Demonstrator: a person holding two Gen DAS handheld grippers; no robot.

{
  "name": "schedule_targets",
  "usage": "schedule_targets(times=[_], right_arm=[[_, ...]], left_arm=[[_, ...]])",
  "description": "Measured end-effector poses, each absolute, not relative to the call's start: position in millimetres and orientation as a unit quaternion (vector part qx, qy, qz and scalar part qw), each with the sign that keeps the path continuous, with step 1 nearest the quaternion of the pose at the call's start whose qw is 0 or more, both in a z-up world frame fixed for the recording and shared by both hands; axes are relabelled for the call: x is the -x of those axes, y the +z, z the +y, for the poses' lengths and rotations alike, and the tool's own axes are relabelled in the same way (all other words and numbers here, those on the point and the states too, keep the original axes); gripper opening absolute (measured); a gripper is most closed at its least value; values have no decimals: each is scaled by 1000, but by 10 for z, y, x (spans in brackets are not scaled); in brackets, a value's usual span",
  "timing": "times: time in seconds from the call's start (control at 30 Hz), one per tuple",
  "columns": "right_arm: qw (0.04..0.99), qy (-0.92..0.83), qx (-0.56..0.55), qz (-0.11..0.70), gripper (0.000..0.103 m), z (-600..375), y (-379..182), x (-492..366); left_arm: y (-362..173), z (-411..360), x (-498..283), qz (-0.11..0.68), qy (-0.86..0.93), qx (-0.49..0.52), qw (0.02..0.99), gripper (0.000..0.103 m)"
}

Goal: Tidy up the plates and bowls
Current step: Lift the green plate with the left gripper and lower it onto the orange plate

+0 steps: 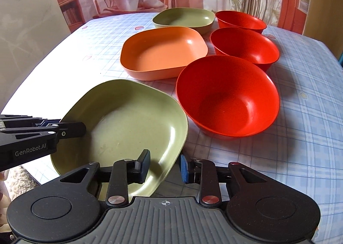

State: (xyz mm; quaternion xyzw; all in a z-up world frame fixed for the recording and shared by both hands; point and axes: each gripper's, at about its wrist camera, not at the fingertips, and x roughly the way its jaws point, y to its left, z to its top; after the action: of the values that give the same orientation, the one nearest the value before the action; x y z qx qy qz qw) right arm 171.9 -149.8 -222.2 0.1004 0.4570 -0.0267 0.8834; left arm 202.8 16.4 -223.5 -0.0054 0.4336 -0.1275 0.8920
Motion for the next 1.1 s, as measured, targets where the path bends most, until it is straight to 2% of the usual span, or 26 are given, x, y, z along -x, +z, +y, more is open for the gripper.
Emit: schedule_targets(times=[0.83, 1.1], right_arm=[[915, 3, -51, 399, 27, -1402, -1594, -1919], [929, 20, 12, 369, 23, -1554, -1261, -2306]], left_arm=[[-1678, 420, -1974, 383, -123, 53, 914, 11], [-1517, 381, -2232, 364, -131, 64, 920, 11]])
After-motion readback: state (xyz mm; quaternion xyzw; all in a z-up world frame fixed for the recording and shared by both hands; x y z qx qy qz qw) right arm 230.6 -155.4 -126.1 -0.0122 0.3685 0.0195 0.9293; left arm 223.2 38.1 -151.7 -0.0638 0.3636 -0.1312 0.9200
